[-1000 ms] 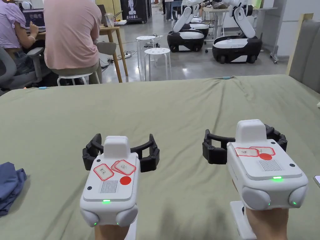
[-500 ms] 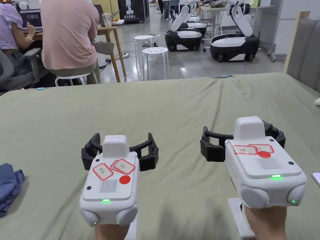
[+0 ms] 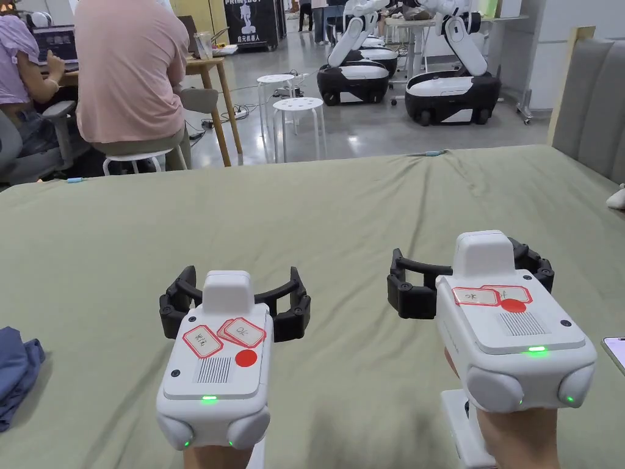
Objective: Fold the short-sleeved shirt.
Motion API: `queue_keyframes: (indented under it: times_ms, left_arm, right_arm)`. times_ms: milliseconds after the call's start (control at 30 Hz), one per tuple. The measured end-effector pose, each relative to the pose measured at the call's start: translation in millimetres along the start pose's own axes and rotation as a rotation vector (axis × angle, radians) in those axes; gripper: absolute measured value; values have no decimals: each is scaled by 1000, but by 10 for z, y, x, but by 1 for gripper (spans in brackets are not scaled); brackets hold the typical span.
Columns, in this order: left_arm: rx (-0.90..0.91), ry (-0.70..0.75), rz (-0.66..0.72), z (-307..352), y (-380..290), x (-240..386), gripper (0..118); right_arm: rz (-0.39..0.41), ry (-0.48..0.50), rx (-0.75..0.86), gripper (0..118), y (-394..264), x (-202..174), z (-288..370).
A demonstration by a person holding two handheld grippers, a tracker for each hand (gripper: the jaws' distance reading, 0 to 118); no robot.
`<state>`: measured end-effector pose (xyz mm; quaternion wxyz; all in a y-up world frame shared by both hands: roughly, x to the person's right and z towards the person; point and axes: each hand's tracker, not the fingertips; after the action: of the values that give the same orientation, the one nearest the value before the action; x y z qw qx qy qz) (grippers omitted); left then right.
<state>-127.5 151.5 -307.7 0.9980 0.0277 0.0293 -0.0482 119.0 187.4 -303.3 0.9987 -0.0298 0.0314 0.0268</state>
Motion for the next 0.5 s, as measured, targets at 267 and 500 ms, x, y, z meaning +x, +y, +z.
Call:
queue_keyframes:
  times_ms: [267,500]
  left_arm:
    - [0,4,1,15,5,3,118]
    - [0,1,-12,11,20,11,118]
  right_arm:
    - [9,-2,-12,118,-24,31,14]
    - [4,0,-8,118,-15,34,-1]
